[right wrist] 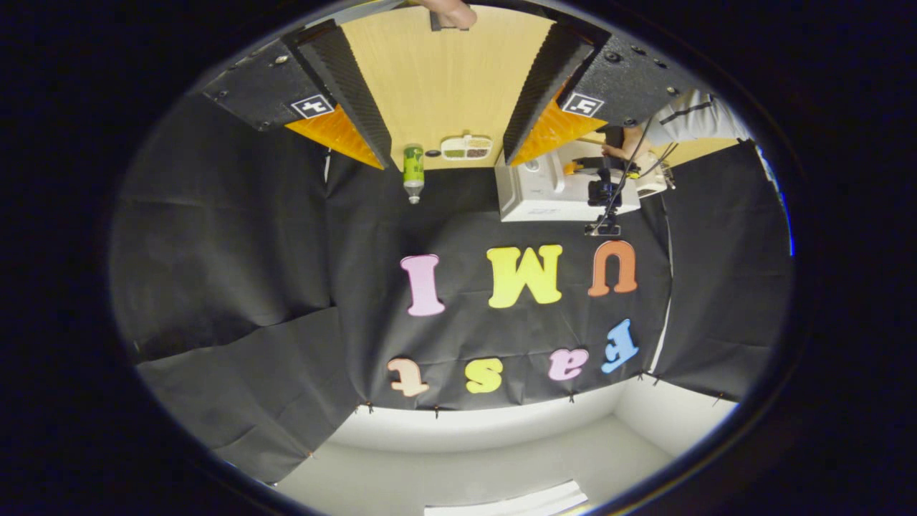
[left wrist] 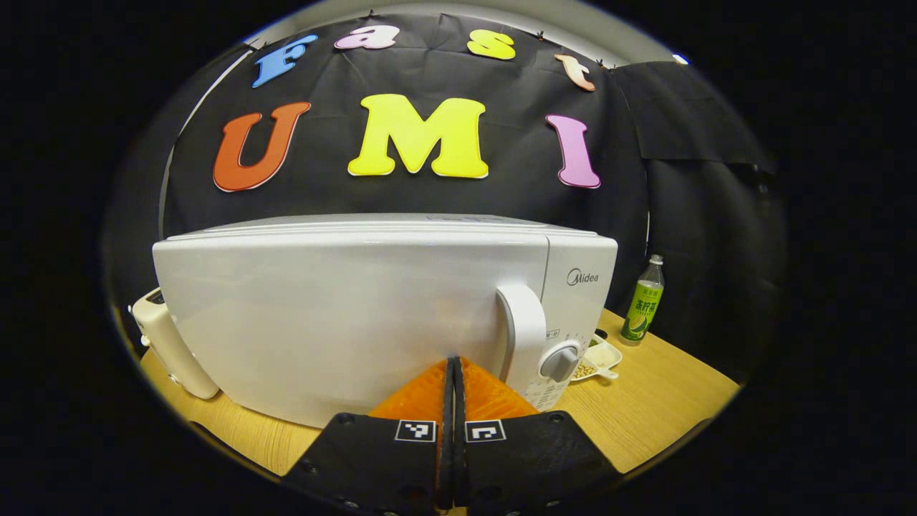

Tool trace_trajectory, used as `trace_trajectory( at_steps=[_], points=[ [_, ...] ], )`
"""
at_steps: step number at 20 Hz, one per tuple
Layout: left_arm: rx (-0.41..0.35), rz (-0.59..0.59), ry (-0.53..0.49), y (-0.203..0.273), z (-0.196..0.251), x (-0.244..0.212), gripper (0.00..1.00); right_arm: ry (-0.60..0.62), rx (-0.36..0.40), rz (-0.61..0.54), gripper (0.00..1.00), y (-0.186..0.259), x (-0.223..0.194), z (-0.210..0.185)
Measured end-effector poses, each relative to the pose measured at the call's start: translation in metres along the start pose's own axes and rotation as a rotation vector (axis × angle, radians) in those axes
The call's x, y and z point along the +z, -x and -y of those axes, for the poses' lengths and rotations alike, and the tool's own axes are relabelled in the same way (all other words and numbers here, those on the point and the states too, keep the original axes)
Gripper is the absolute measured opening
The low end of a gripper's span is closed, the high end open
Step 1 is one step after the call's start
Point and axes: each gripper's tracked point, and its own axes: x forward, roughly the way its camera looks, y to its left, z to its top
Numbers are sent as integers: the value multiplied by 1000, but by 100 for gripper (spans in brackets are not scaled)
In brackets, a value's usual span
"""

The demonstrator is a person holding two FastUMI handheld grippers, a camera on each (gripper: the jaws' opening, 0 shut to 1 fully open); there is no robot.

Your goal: Open the microwave oven with the left hand, put the food in, and close the microwave oven.

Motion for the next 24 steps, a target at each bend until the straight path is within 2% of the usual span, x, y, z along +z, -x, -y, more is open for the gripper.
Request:
trace_trajectory(
  at_steps=[1, 2, 3, 4, 5, 6, 7, 8, 9, 10, 11, 12, 16, 19, 21, 22, 23, 24],
  points=[
    [22, -13, -16, 2, -5, -2, 1, 2, 2, -1, 91, 0, 1, -3],
    [36, -26, -18, 6, -8, -5, 1, 3, 4, 0, 100, 0, 3, -5],
    [47, -37, -5, 10, -11, -7, 1, 5, 5, -2, 100, -1, 3, -8],
    [54, -41, 17, 16, -13, -7, 1, 7, 6, -4, 90, -1, 2, -10],
    [54, -47, 42, 24, -15, -7, 1, 10, 6, -11, 91, -1, 1, -12],
    [45, -48, 69, 30, -15, -8, 8, 12, 5, -17, 91, -1, -1, -14],
    [38, -54, 100, 37, -17, -10, 22, 11, 8, -19, 90, 0, 0, -17],
    [54, -61, 130, 44, -22, -10, 49, 8, 12, -19, 100, 1, 2, -21],
    [75, -68, 157, 51, -30, -11, 56, 5, 15, -23, 91, 0, 3, -24],
    [90, -74, 184, 60, -34, -11, 62, 2, 18, -26, 91, 0, 2, -28],
    [101, -85, 202, 68, -35, -13, 63, 0, 19, -32, 91, -1, 1, -30],
    [115, -96, 201, 82, -39, -17, 71, -3, 20, -37, 91, -3, 1, -34],
    [166, -92, 137, 126, -48, -8, 90, -14, 28, -55, 91, -8, 0, -47],
    [163, -46, 138, 164, -43, 10, 96, -43, 35, -51, 91, -13, 4, -57],
    [190, -25, 119, 193, -46, 20, 95, -71, 14, -23, 91, -15, 14, -56],
    [209, -6, 103, 208, -48, 27, 95, -76, -1, -10, 100, -17, 18, -55],
    [226, 4, 96, 222, -48, 33, 95, -70, -10, 0, 100, -18, 21, -57],
    [238, 23, 88, 238, -47, 40, 95, -58, -14, 3, 90, -19, 22, -60]
  ],
)
